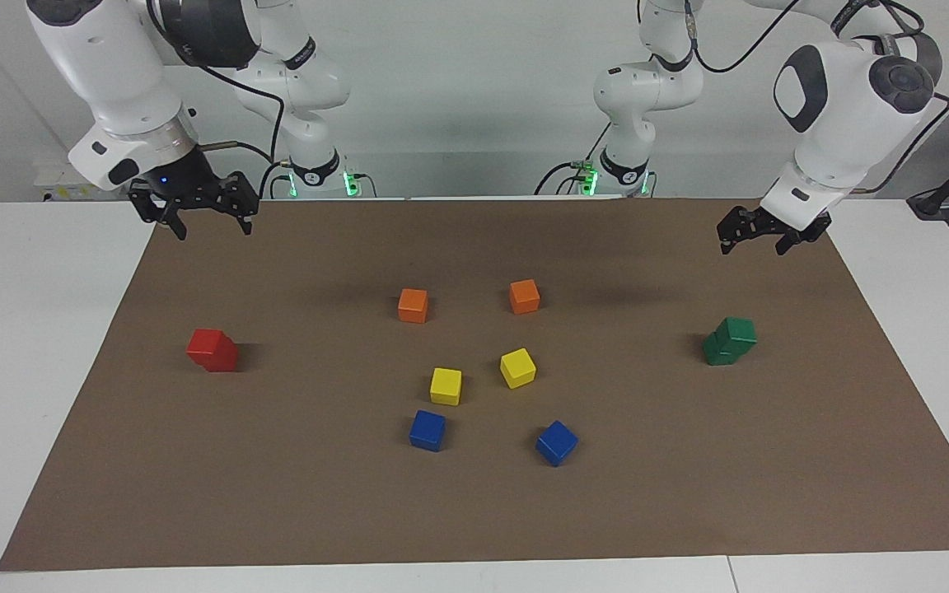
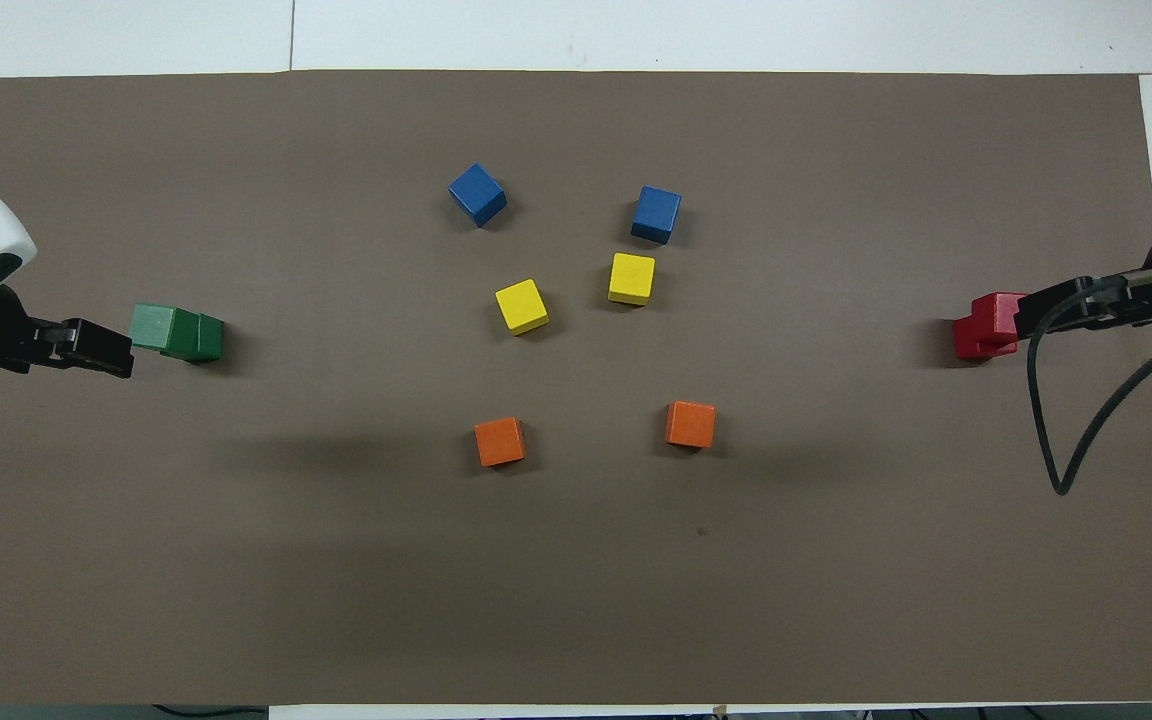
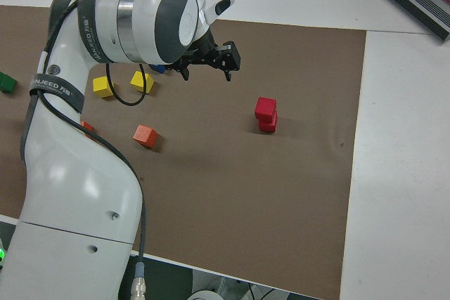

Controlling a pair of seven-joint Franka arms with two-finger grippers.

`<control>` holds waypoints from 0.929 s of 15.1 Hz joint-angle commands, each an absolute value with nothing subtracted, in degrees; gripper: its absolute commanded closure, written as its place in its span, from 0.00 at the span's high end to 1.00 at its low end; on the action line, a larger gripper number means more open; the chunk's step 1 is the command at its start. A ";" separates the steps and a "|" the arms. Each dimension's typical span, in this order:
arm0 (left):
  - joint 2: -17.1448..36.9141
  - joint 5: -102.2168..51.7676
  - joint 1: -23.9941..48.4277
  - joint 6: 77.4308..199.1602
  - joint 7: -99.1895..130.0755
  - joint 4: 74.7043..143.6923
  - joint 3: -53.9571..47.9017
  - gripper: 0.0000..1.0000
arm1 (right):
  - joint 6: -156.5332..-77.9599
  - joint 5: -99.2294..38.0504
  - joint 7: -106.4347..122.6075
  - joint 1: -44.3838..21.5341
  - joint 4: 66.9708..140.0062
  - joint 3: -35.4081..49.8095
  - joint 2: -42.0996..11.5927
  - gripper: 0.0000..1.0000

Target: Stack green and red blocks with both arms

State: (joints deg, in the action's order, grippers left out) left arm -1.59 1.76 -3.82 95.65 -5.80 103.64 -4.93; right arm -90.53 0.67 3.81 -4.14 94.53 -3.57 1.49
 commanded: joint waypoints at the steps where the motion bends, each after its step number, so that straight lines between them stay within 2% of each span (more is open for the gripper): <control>1: -2.99 0.79 -2.64 95.45 -6.15 103.71 -3.96 1.00 | -89.65 0.44 5.19 -2.90 93.34 -2.64 0.79 1.00; 10: -2.99 0.79 0.44 95.36 -5.01 103.36 -3.87 1.00 | -89.39 0.70 5.10 -3.16 93.60 -2.64 0.88 1.00; 14: -2.55 0.70 0.44 92.64 -5.10 99.68 -3.95 1.00 | -89.21 0.79 5.01 -3.34 93.60 -2.72 0.88 1.00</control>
State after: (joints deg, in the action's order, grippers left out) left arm -2.32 1.63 -0.26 95.23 -5.39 102.21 -4.66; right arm -90.36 0.67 3.81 -4.13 94.52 -3.46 1.44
